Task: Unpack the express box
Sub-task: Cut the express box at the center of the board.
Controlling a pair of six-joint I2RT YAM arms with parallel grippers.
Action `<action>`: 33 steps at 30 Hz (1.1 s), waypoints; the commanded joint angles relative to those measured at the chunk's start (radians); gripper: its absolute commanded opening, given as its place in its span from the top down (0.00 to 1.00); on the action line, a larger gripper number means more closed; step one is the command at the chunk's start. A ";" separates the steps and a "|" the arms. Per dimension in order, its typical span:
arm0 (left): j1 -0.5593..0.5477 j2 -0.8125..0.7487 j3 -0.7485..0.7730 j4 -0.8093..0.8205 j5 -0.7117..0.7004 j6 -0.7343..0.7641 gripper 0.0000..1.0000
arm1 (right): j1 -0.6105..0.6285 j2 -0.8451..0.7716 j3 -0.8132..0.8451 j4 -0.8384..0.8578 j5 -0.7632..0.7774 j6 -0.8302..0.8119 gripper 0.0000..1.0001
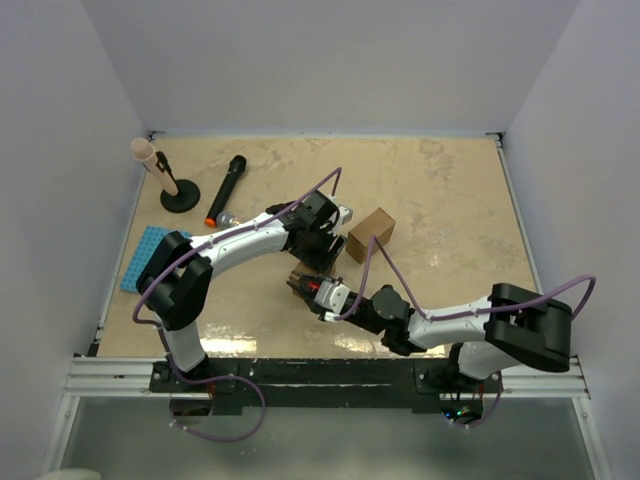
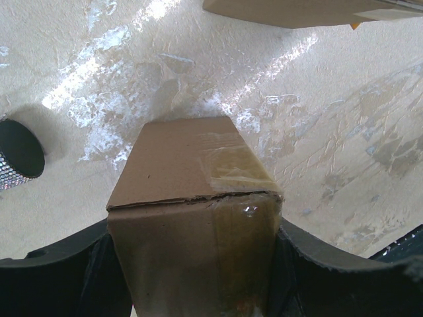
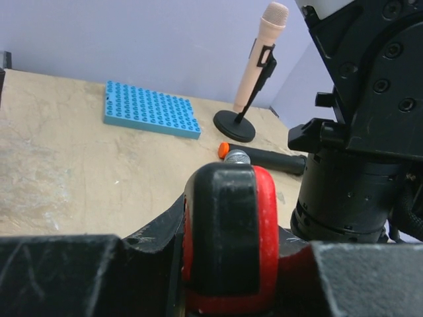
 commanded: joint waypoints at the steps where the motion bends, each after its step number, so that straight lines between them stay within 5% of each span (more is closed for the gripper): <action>1: 0.001 0.040 -0.023 -0.025 0.047 -0.009 1.00 | -0.004 0.022 0.040 0.057 -0.040 0.005 1.00; 33: -0.001 0.029 -0.037 -0.021 0.057 -0.016 1.00 | -0.015 0.135 0.051 0.152 -0.010 0.008 1.00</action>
